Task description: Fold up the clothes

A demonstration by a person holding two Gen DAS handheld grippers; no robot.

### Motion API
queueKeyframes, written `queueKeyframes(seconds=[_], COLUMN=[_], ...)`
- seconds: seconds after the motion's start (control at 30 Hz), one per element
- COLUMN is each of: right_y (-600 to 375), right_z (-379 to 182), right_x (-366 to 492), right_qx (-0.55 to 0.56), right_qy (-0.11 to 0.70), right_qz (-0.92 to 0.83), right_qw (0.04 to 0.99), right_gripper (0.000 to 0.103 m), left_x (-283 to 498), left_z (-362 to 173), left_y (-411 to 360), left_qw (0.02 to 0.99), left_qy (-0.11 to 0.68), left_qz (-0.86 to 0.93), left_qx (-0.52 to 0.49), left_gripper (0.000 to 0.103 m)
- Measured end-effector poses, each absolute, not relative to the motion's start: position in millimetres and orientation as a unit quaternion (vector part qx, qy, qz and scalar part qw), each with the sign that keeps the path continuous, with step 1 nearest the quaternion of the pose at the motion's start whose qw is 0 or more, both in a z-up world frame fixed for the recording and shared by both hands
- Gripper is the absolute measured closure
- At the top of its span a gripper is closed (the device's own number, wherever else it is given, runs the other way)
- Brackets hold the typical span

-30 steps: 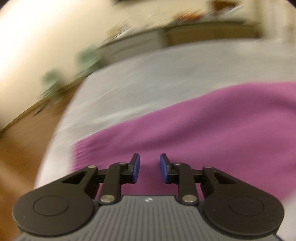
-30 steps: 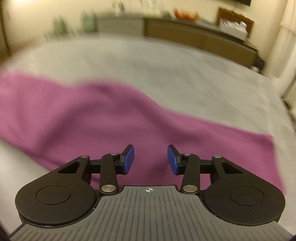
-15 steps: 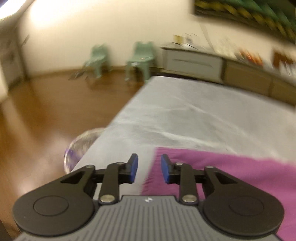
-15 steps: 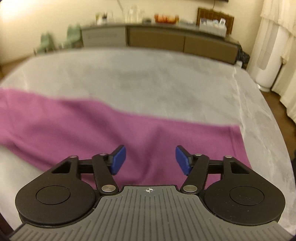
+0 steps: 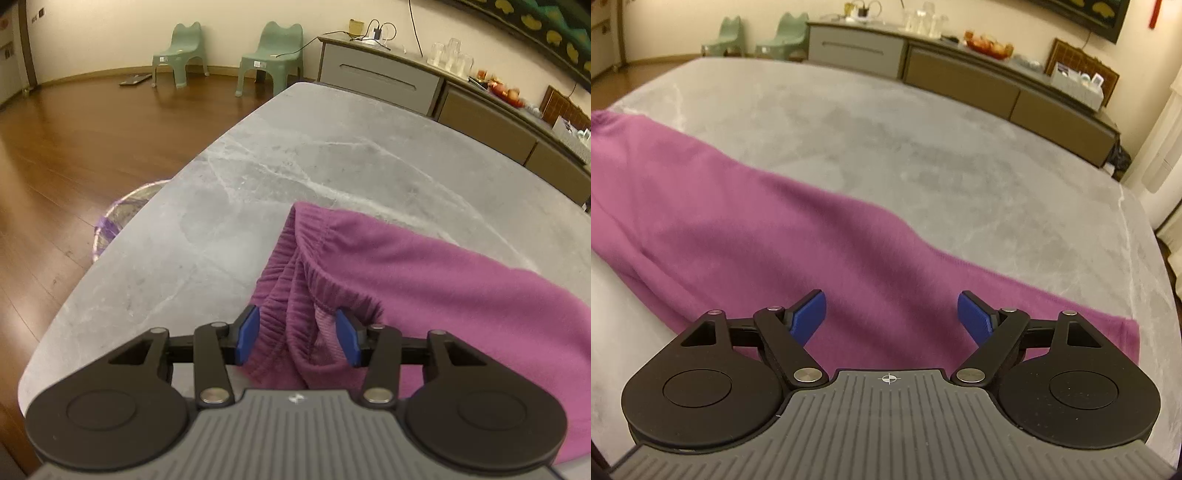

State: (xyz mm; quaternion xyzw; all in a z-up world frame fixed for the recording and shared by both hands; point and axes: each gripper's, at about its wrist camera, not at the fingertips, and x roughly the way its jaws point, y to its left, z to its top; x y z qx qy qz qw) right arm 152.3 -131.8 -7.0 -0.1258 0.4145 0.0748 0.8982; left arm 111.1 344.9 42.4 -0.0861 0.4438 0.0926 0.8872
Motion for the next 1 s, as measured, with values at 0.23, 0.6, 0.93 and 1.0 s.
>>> queueKeyframes(seconds=[0.23,0.6,0.93,1.0], right_y=[-138.5,-123.0,-143.2,-140.7], right_z=[-11.6,-4.3,-20.4,-19.3], right_x=[146.0,145.1,138.6,136.9], right_qx=[-0.134,-0.147,-0.12,-0.128], right_qy=[0.417,0.405,0.442,0.443], right_qz=[0.057,0.083,0.091,0.091], right_qw=[0.897,0.899,0.884,0.883], right_gripper=[0.02,0.017,0.015,0.015], left_x=[73.5,107.4,102.0,104.1], left_z=[58.3,26.8,33.2,22.7], left_y=[367.7,341.3,388.1,390.1], left_qw=[0.885,0.865,0.87,0.862], left_qy=[0.409,0.435,0.396,0.411], left_qz=[0.102,0.134,0.166,0.169], left_qx=[-0.198,-0.211,-0.241,-0.243], left_gripper=[0.023,0.054,0.091,0.09])
